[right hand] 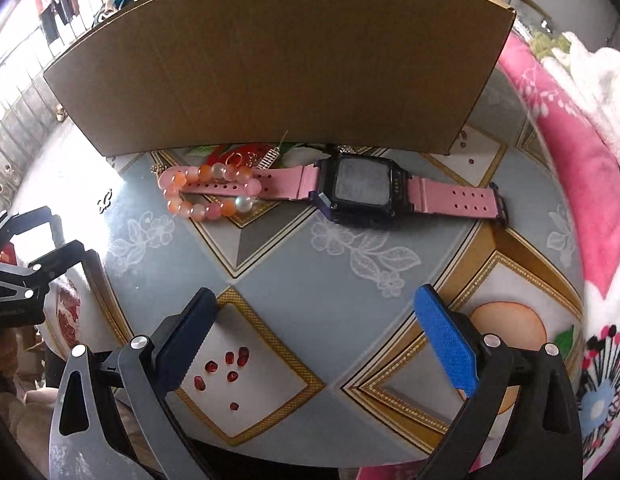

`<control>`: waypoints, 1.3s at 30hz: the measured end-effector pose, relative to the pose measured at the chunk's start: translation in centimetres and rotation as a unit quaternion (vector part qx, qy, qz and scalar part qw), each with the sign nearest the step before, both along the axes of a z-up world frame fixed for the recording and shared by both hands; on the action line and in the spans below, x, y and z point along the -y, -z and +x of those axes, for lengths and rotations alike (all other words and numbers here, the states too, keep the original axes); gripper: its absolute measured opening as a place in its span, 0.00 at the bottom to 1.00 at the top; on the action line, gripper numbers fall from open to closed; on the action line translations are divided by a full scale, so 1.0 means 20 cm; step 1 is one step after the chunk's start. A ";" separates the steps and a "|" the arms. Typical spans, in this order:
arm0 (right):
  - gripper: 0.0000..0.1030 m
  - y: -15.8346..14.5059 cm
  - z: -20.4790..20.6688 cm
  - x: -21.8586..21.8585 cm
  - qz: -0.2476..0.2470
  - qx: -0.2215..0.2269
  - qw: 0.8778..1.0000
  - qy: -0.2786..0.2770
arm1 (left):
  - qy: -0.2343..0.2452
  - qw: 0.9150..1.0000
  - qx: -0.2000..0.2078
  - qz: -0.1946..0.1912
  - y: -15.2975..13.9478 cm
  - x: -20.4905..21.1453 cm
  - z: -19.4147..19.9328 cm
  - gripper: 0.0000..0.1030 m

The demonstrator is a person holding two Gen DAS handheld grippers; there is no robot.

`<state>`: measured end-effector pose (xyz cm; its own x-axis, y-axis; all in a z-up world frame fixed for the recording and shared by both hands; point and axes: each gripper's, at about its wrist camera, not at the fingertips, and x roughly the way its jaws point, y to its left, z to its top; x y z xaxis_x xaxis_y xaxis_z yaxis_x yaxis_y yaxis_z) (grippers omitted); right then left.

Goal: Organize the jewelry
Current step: 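Withdraw both tools from the box back over the table, then grip the pink watch face with the right tool while the left tool grips its strap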

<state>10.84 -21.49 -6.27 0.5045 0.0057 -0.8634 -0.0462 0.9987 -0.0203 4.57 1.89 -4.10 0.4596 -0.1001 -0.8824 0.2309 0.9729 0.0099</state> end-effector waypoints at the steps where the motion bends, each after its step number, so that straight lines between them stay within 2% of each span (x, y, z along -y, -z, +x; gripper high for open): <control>1: 0.92 0.00 -0.03 0.00 0.002 0.002 1.000 -0.003 | 0.001 1.000 0.004 -0.001 0.00 0.00 0.00 0.96; 4: 0.92 -0.02 -0.07 0.03 0.022 0.000 1.000 -0.017 | 0.006 1.000 0.014 -0.004 -0.01 -0.03 0.01 0.96; 6: 0.92 -0.05 -0.09 0.12 0.061 -0.007 0.998 -0.003 | 0.006 1.000 0.016 -0.005 -0.01 -0.04 0.01 0.96; 8: 0.91 -0.10 -0.10 0.19 0.094 0.013 0.996 0.003 | 0.009 1.000 0.017 -0.005 -0.01 -0.04 0.01 0.96; 10: 0.83 -0.14 -0.11 0.24 0.097 0.032 0.995 0.001 | 0.006 1.000 0.021 -0.004 -0.01 -0.05 0.01 0.96; 13: 0.76 -0.21 -0.11 0.32 0.093 0.054 0.994 0.001 | 0.007 0.999 0.047 -0.014 -0.06 -0.06 -0.01 0.92; 15: 0.73 -0.21 -0.08 0.35 0.096 0.056 0.994 0.001 | 0.024 0.996 0.081 -0.037 -0.13 -0.04 -0.03 0.87; 18: 0.67 -0.24 -0.04 0.39 0.094 0.057 0.994 -0.007 | 0.060 0.991 0.105 -0.057 -0.20 0.03 -0.05 0.80; 20: 0.64 -0.22 -0.02 0.40 0.086 0.058 0.994 -0.020 | 0.096 0.987 0.112 -0.069 -0.22 0.11 -0.06 0.73; 22: 0.63 -0.21 -0.02 0.38 0.075 0.058 0.994 -0.045 | 0.123 0.984 0.111 -0.065 -0.22 0.18 -0.05 0.66; 26: 0.63 -0.20 0.03 0.28 0.035 0.056 0.992 -0.111 | 0.175 0.977 0.107 -0.062 -0.21 0.34 0.00 0.47; 32: 0.61 -0.16 0.10 0.20 -0.013 0.041 0.983 -0.180 | 0.213 0.970 0.085 -0.078 -0.13 0.52 0.07 0.22; 36: 0.61 -0.14 0.15 0.18 -0.029 0.033 0.977 -0.211 | 0.222 0.970 0.064 -0.076 -0.07 0.57 0.10 0.14; 39: 0.59 -0.12 0.17 0.15 -0.047 0.030 0.973 -0.226 | 0.226 0.970 0.053 -0.078 -0.05 0.58 0.12 0.13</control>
